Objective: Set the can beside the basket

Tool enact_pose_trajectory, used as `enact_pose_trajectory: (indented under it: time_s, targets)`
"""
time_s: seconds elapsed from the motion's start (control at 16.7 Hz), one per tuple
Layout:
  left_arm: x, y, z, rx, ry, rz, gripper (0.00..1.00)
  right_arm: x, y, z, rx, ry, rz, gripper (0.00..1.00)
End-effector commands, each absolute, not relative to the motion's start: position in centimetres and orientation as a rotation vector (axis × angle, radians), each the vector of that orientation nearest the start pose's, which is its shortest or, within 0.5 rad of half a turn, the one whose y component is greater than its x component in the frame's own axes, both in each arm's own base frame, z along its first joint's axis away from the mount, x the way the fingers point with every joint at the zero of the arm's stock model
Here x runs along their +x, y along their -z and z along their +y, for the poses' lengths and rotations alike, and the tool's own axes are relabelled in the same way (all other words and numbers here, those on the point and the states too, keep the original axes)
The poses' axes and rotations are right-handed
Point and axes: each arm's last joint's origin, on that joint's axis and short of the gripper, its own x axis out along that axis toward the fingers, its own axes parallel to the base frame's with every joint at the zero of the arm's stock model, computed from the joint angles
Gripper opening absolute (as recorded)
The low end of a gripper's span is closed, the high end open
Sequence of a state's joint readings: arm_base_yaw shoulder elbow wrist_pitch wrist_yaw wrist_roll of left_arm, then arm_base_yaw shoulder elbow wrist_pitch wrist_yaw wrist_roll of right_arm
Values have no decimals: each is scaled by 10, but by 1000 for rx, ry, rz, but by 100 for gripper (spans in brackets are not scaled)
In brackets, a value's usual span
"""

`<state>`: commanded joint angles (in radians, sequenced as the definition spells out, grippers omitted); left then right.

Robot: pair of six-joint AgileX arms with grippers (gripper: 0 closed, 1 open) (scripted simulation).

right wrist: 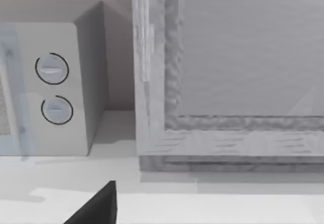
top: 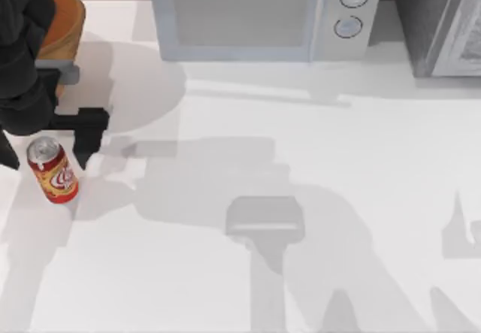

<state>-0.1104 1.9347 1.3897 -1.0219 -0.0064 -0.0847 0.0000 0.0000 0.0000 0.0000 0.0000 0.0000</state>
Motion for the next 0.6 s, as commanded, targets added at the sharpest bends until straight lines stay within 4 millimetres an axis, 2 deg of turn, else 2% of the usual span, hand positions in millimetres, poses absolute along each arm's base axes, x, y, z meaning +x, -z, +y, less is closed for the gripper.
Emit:
enact_pose_trajectory:
  time_s: [0.42,0.6]
  targets:
    - [356,-173,-38,31,14,1577,100,106,-160,-1,0,0,0,100]
    - [348,-189,-41,42,19,1587,100,106,-160,-1,0,0,0,100]
